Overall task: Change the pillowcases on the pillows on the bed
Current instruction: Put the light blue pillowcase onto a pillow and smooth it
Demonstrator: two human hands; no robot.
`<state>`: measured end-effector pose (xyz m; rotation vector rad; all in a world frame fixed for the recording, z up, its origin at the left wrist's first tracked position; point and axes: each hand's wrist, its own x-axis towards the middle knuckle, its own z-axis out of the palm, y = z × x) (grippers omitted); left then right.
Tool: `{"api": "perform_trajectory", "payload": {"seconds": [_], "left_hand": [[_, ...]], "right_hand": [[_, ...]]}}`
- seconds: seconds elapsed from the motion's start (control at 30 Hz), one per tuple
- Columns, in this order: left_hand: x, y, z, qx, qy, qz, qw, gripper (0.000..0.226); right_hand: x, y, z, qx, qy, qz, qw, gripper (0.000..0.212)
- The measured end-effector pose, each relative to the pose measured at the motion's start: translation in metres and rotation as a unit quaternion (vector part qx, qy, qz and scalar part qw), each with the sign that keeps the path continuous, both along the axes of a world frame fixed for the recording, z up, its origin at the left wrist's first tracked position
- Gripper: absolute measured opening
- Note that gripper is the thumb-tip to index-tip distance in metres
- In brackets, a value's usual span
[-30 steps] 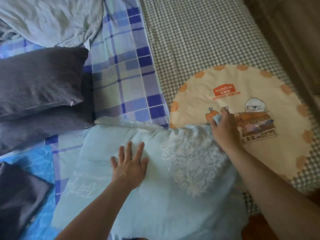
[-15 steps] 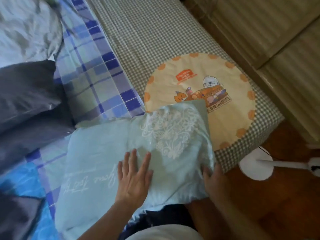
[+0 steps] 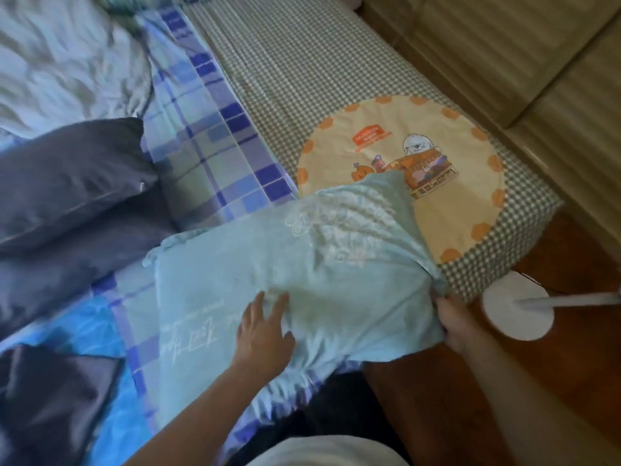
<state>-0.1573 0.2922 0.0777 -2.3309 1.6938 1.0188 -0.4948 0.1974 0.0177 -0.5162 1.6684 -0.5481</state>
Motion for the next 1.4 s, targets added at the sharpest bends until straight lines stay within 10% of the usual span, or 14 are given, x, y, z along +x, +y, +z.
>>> {"api": "perform_trajectory", "payload": {"seconds": [0.17, 0.3, 0.47, 0.57, 0.67, 0.83, 1.0, 1.17, 1.23, 1.3, 1.4], "left_hand": [[-0.045, -0.002, 0.102, -0.2, 0.197, -0.054, 0.958, 0.085], [-0.056, -0.037, 0.182, -0.308, 0.096, -0.13, 0.938, 0.103], [-0.002, -0.019, 0.222, -0.356, -0.002, 0.036, 0.934, 0.065], [0.025, -0.007, 0.232, -0.375, -0.079, 0.092, 0.919, 0.062], [0.025, -0.001, 0.249, -0.4, -0.085, 0.137, 0.902, 0.059], [0.044, 0.003, 0.29, -0.523, -0.05, 0.258, 0.811, 0.052], [0.103, -0.002, 0.378, -0.62, -0.114, 0.361, 0.687, 0.042], [0.133, 0.0, 0.449, -0.734, -0.166, 0.407, 0.519, 0.01], [0.153, -0.019, 0.435, -0.664, -0.196, 0.398, 0.602, 0.016], [0.179, -0.03, 0.414, -0.553, -0.209, 0.431, 0.681, 0.021], [0.195, -0.028, 0.434, -0.578, -0.23, 0.444, 0.645, 0.035]], "right_hand": [[0.063, -0.009, 0.145, -0.189, -0.034, 0.059, 0.98, 0.007], [0.14, -0.014, 0.248, -0.279, -0.09, 0.27, 0.917, 0.007], [0.183, -0.041, 0.286, -0.267, -0.174, 0.52, 0.792, 0.006], [0.179, -0.104, 0.278, -0.423, 0.052, 0.602, 0.675, 0.041], [0.177, -0.16, 0.262, -0.383, 0.224, 0.706, 0.552, 0.085], [0.196, -0.204, 0.251, -0.417, 0.242, 0.615, 0.624, 0.019], [0.256, -0.195, 0.346, -0.522, 0.183, 0.408, 0.727, 0.027], [0.291, -0.138, 0.452, -0.702, -0.03, 0.107, 0.704, 0.02], [0.33, -0.126, 0.458, -0.679, 0.003, 0.232, 0.696, 0.016], [0.349, -0.15, 0.461, -0.565, 0.031, 0.288, 0.773, 0.023], [0.332, -0.189, 0.505, -0.528, 0.011, 0.167, 0.833, 0.024]]}}
